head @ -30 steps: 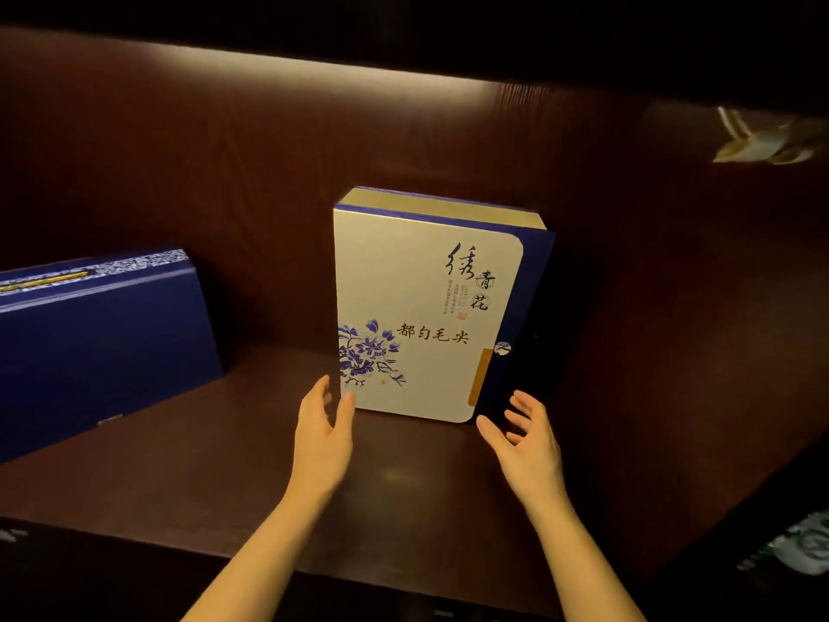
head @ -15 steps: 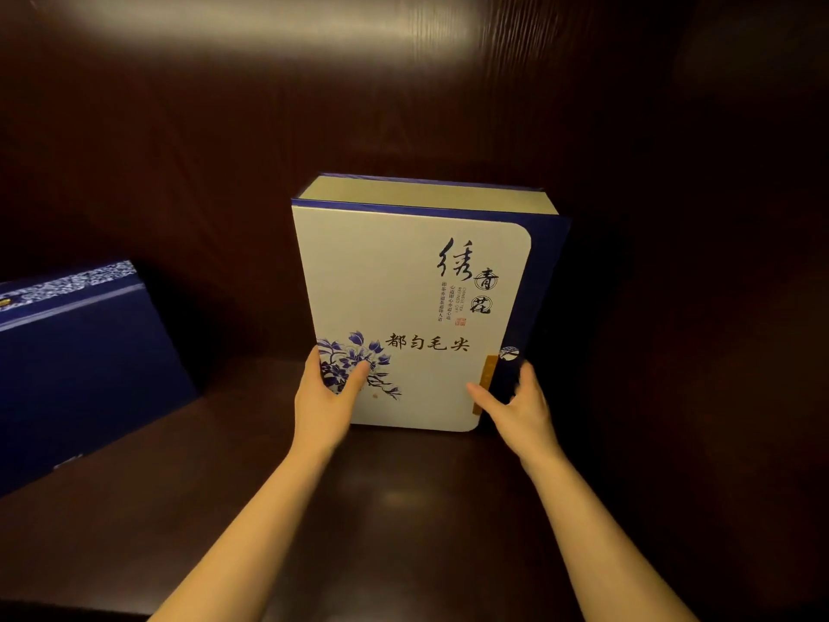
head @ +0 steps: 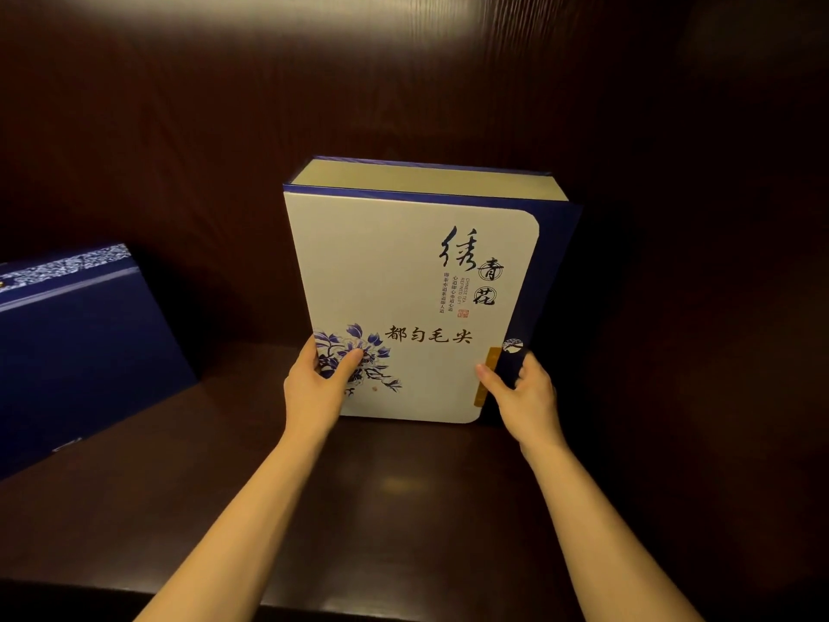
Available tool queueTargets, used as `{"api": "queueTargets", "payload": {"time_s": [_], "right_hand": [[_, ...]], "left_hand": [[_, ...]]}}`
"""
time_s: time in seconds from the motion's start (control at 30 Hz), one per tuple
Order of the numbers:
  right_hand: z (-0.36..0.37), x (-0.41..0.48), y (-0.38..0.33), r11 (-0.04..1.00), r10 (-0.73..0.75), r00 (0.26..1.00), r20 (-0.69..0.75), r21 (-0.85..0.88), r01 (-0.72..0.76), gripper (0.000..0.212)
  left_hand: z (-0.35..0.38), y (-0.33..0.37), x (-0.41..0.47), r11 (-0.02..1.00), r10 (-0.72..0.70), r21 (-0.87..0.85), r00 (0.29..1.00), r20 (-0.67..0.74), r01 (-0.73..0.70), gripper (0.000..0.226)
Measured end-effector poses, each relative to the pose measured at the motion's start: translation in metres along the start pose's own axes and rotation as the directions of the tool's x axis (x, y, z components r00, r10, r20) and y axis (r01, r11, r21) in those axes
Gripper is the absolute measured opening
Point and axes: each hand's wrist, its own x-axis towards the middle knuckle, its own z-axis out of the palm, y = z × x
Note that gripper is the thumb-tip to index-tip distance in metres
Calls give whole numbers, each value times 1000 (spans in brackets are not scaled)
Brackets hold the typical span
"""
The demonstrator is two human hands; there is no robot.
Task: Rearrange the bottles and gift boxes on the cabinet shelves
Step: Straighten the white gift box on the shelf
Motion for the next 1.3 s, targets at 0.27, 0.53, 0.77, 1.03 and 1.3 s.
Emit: {"api": "queueTargets", "payload": {"time_s": [0.27,0.53,0.77,1.03,1.3], "right_hand": [[-16,-33,-1,999,-1,1000,-14,34,1,36],[-35,-85,0,1000,18,999,-27,20,-17,45],[-44,-129,-2,1000,-5,999,-40,9,5,29],[-48,-155,-6,999,-13,997,-76,-36,10,27],[-49,-150,-3,998,-12,998,-55,-62,8,27]], "left_hand": [[-9,9,-32,1000,10,1,1000,16,-10,32],[-28,20,-82,1000,24,0,999,34,-24,27],[-48,28,-120,1000,15,15,999,31,-16,29],[-61,33,-141,1000,14,26,999,40,-15,33],[-62,33,-138,998,4,63,999,45,-7,39]]}}
